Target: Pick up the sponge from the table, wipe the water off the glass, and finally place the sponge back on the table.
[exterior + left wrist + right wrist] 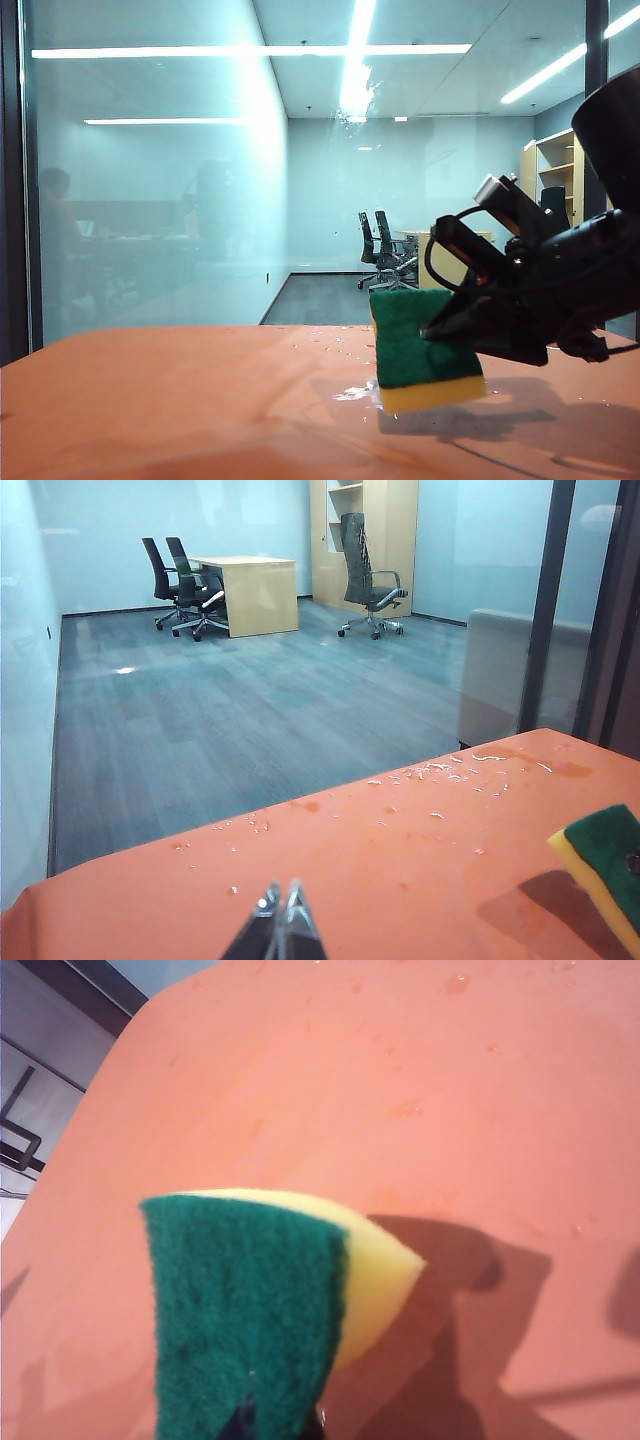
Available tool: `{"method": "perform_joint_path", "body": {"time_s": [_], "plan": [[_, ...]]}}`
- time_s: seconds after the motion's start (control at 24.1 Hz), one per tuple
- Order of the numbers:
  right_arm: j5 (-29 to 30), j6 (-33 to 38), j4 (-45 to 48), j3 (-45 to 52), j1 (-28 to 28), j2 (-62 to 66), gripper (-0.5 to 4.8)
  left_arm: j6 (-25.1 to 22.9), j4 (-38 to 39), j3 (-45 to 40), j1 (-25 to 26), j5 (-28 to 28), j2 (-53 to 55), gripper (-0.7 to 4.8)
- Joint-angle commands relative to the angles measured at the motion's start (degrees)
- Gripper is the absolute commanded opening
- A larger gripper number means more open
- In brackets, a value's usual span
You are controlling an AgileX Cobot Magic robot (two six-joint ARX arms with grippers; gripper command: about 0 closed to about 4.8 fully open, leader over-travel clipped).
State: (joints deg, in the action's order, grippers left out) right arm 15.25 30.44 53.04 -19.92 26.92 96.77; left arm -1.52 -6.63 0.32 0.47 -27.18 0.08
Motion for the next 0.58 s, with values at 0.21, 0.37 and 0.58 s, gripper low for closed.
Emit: {"method": "perform_joint_path", "body": {"time_s": [0.21, 0.37, 0.58], "plan": [[3.13, 1.49, 0.76, -2.54, 0.09, 0.04, 1.1, 0.04, -0.5, 0.22, -0.02, -0.04, 0.07, -0.05], [3.15, 1.75, -2.14, -2.54, 0.09, 0.04, 2.01, 0.04, -0.44, 0.22, -0.02, -0.04, 0.07, -0.05], [2.62, 0.98, -3.08, -2.54, 0.09, 0.04, 2.25, 0.04, 0.59, 0.22, -0.02, -0.04, 0.07, -0.05]]}}
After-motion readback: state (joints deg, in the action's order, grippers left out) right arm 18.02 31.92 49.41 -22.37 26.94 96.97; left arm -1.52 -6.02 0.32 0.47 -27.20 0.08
